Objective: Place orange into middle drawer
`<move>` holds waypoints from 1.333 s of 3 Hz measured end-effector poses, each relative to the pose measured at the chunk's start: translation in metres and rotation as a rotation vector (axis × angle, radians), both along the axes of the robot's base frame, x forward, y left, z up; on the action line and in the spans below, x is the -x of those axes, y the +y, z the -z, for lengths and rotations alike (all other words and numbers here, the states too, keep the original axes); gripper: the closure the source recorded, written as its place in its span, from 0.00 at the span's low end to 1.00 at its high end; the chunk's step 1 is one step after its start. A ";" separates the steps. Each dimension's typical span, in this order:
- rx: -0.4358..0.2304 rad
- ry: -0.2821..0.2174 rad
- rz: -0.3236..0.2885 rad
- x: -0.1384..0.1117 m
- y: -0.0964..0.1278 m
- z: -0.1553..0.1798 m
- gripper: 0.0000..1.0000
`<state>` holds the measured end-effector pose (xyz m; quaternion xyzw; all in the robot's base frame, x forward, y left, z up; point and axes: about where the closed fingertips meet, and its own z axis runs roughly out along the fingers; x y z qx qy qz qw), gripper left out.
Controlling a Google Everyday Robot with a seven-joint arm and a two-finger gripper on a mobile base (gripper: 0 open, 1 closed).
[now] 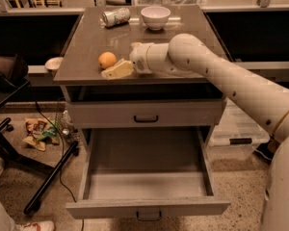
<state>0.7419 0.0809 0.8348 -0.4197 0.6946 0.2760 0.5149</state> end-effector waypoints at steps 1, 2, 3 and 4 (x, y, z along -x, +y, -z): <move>0.008 0.006 -0.013 -0.002 0.006 0.000 0.00; 0.015 0.022 -0.023 -0.003 0.010 0.002 0.00; 0.020 0.034 -0.031 -0.003 0.014 0.003 0.19; 0.021 0.035 -0.032 -0.003 0.014 0.003 0.42</move>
Offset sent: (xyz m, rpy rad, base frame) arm 0.0050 0.0093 -0.0022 -0.0233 0.0371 0.0261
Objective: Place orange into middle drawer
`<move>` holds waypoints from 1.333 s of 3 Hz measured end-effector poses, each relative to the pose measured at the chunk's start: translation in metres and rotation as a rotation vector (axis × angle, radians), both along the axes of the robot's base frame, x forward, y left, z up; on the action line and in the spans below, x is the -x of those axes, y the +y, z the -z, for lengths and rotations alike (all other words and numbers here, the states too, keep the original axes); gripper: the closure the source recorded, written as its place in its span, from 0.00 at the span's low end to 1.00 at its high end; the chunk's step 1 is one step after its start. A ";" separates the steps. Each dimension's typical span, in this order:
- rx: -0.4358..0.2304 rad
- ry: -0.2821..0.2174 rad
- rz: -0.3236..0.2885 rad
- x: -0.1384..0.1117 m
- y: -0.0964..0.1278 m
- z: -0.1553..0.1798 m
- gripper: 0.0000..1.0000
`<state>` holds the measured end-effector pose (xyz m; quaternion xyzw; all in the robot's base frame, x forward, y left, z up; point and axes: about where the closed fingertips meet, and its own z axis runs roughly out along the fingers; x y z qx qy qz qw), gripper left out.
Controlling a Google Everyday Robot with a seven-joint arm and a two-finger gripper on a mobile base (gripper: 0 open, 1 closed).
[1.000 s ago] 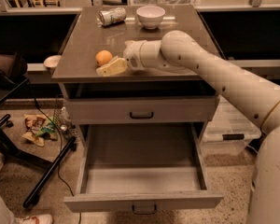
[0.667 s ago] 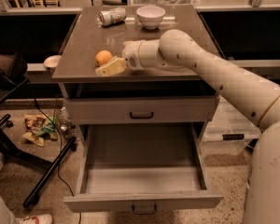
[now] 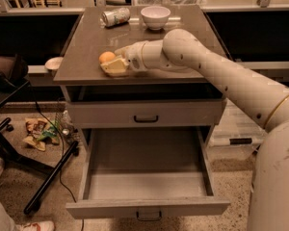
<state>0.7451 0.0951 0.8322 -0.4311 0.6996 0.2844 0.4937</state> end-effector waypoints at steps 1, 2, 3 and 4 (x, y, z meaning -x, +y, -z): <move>-0.001 0.000 -0.002 0.000 0.001 -0.001 0.66; -0.004 -0.014 -0.004 0.002 0.002 -0.009 0.89; -0.005 -0.034 0.035 0.013 -0.010 -0.020 1.00; -0.015 -0.040 0.079 0.076 -0.064 -0.037 1.00</move>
Offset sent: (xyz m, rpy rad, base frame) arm -0.0044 -0.0024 0.0250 0.0100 -0.0406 -0.0027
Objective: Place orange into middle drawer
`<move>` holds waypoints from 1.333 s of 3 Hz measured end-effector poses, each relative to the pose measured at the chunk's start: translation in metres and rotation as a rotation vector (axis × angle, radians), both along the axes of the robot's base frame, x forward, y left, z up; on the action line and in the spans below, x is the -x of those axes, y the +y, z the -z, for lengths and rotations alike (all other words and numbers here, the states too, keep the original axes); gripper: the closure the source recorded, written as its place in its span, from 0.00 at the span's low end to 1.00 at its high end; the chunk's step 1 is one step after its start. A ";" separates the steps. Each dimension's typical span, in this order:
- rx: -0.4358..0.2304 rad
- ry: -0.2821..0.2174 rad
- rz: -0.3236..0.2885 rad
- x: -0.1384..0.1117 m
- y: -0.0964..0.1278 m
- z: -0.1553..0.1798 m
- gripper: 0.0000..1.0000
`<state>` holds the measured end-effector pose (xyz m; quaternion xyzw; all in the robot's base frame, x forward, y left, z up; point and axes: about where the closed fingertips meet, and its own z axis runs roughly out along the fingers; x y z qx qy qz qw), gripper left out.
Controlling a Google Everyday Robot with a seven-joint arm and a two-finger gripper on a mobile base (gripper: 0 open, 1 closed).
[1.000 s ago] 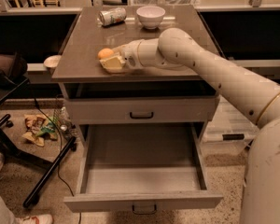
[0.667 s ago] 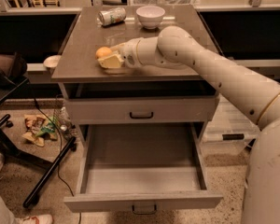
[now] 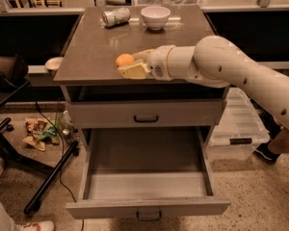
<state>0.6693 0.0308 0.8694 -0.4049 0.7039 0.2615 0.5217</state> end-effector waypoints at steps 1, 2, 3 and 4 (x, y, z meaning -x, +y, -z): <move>0.014 -0.003 -0.014 0.006 0.002 0.001 1.00; 0.089 -0.019 -0.065 0.045 0.008 0.011 1.00; 0.155 -0.001 -0.069 0.084 0.002 0.039 1.00; 0.189 0.064 -0.058 0.112 -0.004 0.094 1.00</move>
Offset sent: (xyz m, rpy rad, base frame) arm -0.0951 0.0085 -0.0235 -0.1906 -0.0398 0.1265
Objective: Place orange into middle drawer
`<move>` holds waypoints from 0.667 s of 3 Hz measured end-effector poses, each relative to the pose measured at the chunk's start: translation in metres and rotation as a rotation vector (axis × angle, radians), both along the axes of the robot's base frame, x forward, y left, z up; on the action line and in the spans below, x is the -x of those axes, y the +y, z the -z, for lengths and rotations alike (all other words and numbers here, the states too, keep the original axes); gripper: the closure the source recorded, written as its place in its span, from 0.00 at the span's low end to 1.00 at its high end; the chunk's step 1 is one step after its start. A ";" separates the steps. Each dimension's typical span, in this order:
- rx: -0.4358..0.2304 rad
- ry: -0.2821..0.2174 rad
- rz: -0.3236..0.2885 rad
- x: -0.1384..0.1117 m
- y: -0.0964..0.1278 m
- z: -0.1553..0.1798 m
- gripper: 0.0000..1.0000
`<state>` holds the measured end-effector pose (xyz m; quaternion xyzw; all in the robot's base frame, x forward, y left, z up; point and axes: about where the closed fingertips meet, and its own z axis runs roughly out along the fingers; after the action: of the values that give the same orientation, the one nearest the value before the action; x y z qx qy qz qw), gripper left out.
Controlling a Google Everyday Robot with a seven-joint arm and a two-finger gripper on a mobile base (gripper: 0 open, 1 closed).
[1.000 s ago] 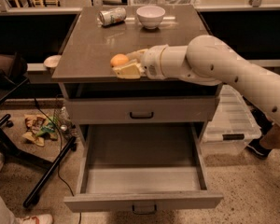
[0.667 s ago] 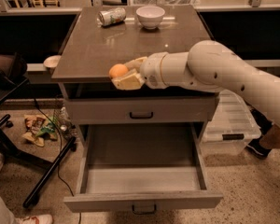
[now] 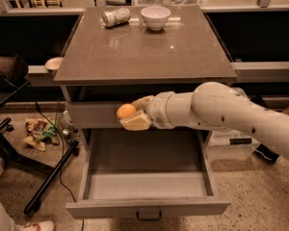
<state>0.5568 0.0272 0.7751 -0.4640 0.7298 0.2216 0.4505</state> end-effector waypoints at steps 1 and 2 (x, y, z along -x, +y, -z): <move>0.000 0.000 0.000 0.000 0.000 0.000 1.00; 0.020 0.003 -0.010 0.000 0.003 0.009 1.00</move>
Offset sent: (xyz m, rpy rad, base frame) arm 0.0012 0.0038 -0.0205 -0.0442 0.0071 0.0159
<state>0.5568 0.0306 0.7662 -0.4720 0.7303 0.2171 0.4437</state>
